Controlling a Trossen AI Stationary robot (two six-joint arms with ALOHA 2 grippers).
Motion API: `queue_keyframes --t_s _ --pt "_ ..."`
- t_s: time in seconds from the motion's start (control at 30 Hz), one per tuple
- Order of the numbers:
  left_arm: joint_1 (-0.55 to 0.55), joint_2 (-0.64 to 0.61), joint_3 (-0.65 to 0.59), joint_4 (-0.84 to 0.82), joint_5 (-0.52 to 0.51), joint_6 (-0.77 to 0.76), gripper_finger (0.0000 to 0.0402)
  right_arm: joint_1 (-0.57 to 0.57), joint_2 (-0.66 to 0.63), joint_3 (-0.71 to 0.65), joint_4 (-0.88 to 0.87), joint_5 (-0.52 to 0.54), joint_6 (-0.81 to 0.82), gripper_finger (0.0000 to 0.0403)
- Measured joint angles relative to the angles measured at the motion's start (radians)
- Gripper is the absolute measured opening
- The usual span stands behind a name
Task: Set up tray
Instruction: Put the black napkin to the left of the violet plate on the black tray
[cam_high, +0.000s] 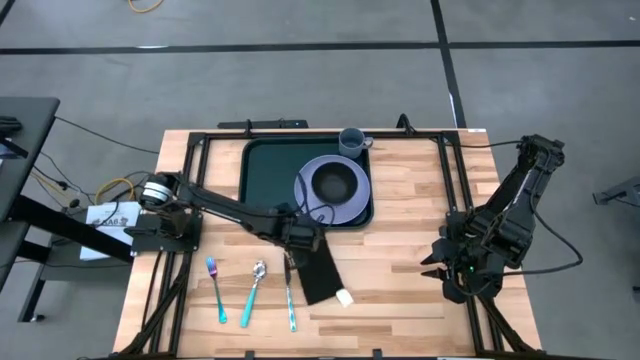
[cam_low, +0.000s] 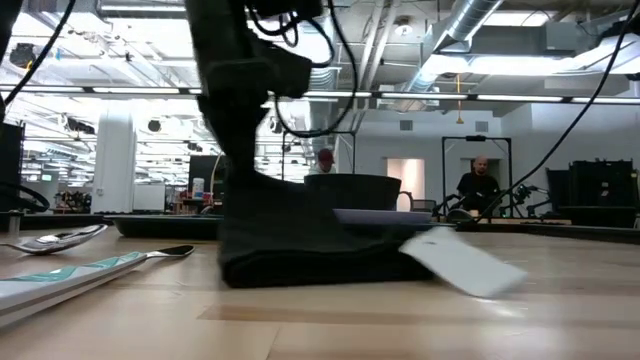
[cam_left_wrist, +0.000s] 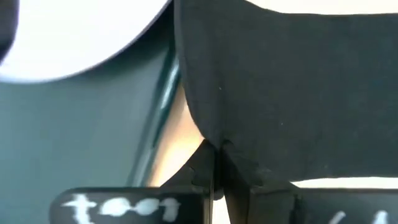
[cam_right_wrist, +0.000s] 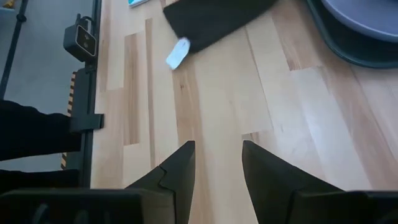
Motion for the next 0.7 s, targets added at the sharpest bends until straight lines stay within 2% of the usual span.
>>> queue_keyframes --t_s 0.23,0.4,0.6,0.7 --pt "-0.02 -0.045 0.0 -0.244 -0.123 -0.142 0.0 0.0 0.0 0.0 -0.007 0.024 0.0 0.0123" --pt "0.011 -0.05 -0.006 -0.361 -0.164 -0.15 0.0 -0.001 0.0 0.0 -0.008 0.047 0.002 0.0123" --pt "0.073 -0.074 -0.06 -0.367 -0.159 -0.112 0.0 -0.001 0.0 0.0 -0.012 0.048 0.03 0.0123" --pt "0.105 -0.134 -0.105 -0.338 -0.157 -0.069 0.0 -0.001 0.0 0.0 -0.015 0.051 0.044 0.0123"
